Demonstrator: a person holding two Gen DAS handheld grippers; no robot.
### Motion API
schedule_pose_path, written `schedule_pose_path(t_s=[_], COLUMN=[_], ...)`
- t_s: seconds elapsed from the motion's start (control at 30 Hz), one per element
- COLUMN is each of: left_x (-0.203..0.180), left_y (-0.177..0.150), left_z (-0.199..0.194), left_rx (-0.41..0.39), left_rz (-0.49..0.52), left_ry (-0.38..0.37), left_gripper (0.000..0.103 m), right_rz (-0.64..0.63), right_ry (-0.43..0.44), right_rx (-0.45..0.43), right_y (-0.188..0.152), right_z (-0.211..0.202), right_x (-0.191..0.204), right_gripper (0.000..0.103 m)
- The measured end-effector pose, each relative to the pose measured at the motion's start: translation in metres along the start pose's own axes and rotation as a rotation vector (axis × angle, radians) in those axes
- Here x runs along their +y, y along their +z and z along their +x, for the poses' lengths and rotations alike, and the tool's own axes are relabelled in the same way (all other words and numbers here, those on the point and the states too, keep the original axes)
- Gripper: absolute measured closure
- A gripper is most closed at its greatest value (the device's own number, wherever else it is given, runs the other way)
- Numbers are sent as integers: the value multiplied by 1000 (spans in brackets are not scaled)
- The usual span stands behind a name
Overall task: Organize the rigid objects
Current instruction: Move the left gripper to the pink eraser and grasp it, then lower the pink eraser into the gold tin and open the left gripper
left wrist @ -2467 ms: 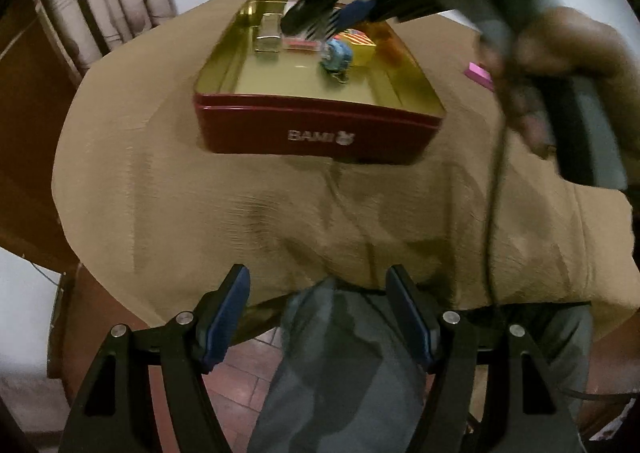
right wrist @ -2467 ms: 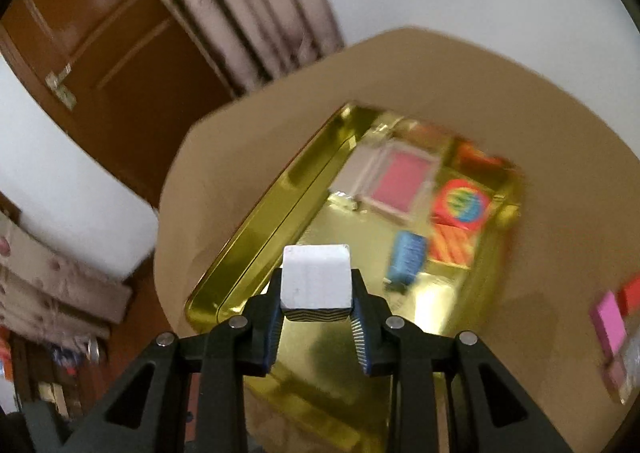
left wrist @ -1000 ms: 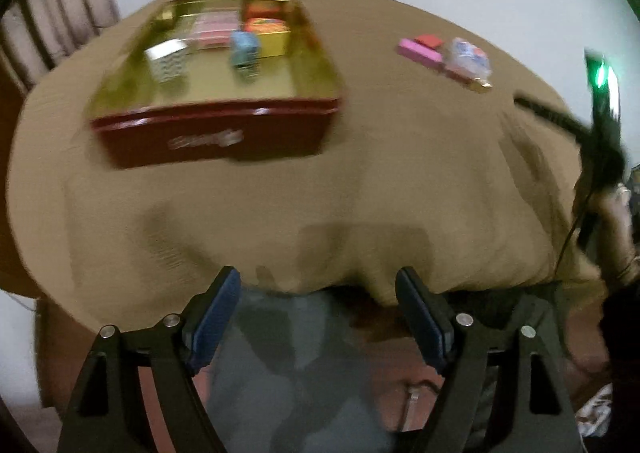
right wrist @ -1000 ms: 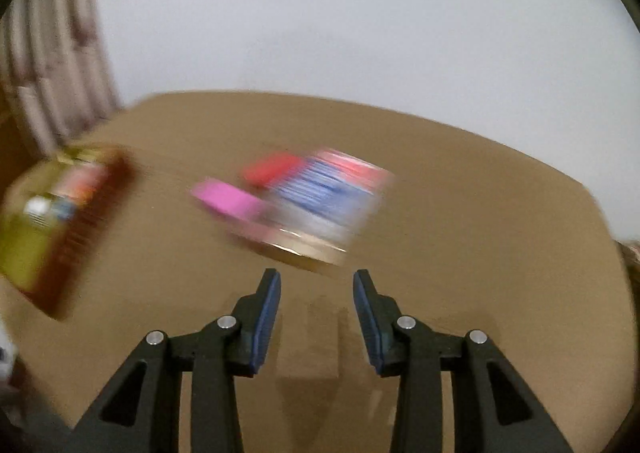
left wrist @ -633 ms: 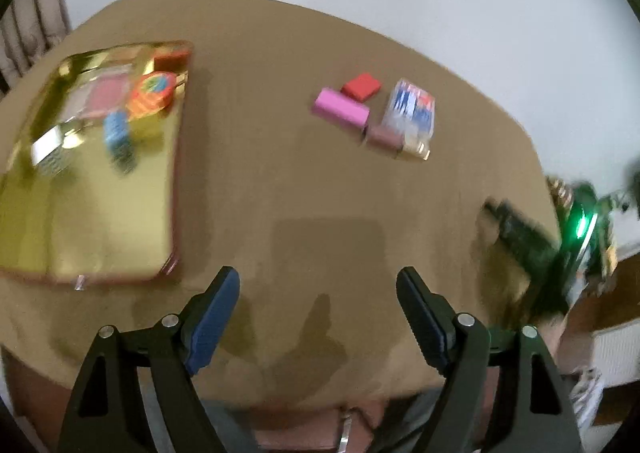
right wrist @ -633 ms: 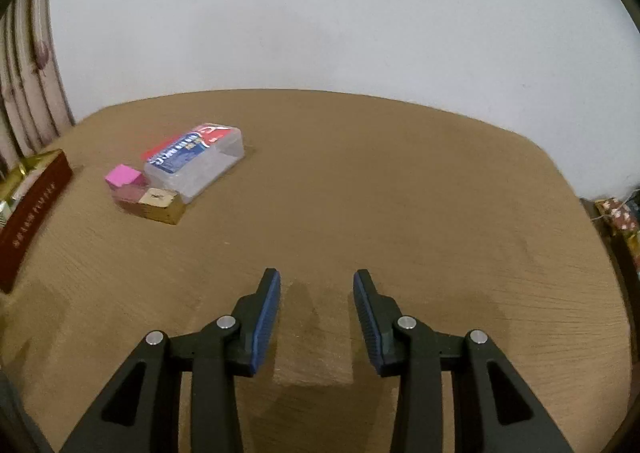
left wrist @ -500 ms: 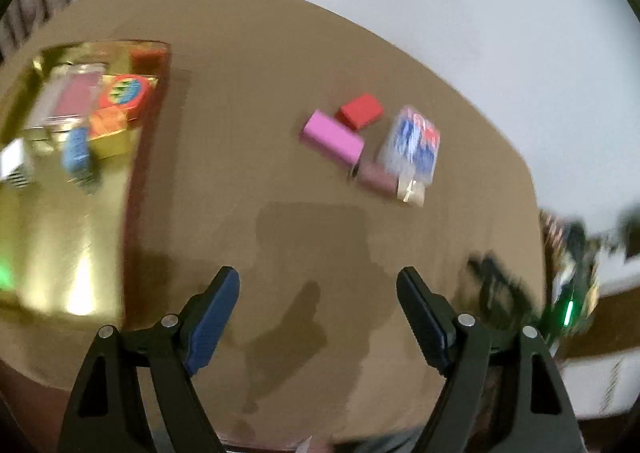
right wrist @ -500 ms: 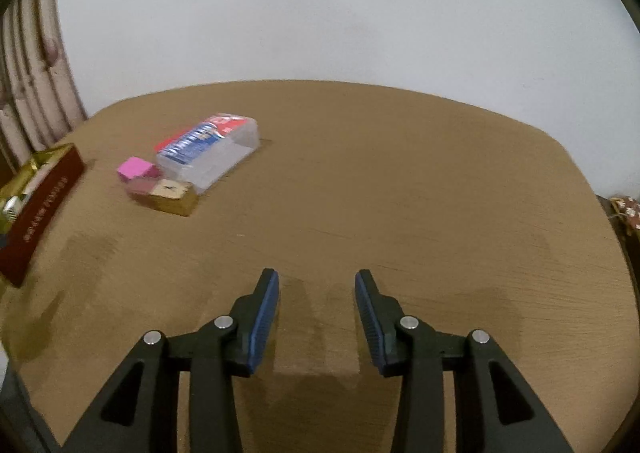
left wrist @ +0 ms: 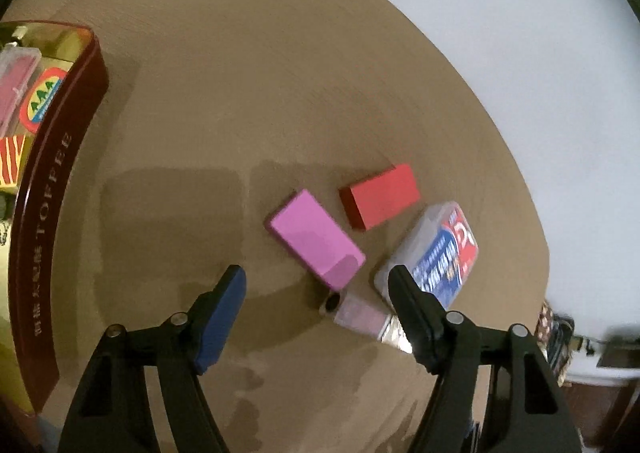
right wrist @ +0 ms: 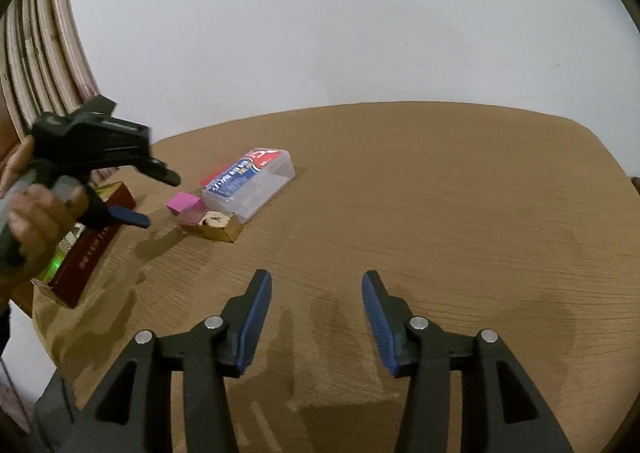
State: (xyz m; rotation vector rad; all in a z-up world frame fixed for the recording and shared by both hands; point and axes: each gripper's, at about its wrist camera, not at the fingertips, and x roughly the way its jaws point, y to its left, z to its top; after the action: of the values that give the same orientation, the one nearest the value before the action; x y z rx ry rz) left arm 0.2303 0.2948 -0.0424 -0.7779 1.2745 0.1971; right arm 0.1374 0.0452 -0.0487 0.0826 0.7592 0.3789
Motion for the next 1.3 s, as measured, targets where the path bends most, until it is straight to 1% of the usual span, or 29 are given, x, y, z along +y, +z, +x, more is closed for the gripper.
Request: schedule_pose_path(t_s=[0.03,0.13,0.17,0.23,0.3,0.37,0.5,0.63,0.7,0.73,0.8,0.83,0.87,1.0,1.07,1.13,1.17,1.23,1.3], left_x=[-1,-1,0,1,0,-5,-5,-10,-13,-30,-48,-50,-52,-52,-49,-51,-55,-57,-57], left_y=[2,8,9,9,10,13,13,16,16,20,21,21,21,20,13,3,-5,-21,-38], left_z=[2,9,12,18,19,21,21,22,23,33,39,39,40,38,35,31,26,15,-1], left_rx=[4,5,9,21,5,3,-7,-15,-18,-20,-21,-20,-12,-13,-15,-13,-24,-50,-67], left_rz=[-9,-55,-72,-83,-92,-82,-96,-108,-102,-100,-88,-81,-68,-28,11,64,113,175,237], left_ry=[0,41,46,80,95,93,128,167,199,218,258,265,275,260,271,259,257,254,227], left_gripper=[34,34,38,44,44,44,45,45,49,53,65,74,75,75,75,75,75,75,75], right_rz=[1,5,6,10,13,12,3,11,15,15,17,18,20,27,32,38,40,42,45], right_ry=[4,20,24,31,37,46,55,61,64,65,66,67,68,72,71,69,68,66,56], right_rx=[-3,-12,-14,-18,-21,-20,-13,-20,-22,-22,-22,-22,-23,-24,-23,-22,-21,-18,-13], right_y=[0,0,0,0,0,0,-1,-2,-2,-2,-2,-2,-2,-2,-2,-1,-1,-1,-1], right_z=[-1,0,-1,-2,-3,-3,-5,-8,-9,-9,-9,-9,-10,-11,-11,-10,-10,-9,-8], right_x=[0,0,0,-1,-1,-1,1,-1,-2,-2,-2,-2,-3,-4,-5,-6,-6,-6,-7], right_gripper=[55,54,54,53,53,53,52,49,48,48,48,47,47,47,47,47,47,47,47])
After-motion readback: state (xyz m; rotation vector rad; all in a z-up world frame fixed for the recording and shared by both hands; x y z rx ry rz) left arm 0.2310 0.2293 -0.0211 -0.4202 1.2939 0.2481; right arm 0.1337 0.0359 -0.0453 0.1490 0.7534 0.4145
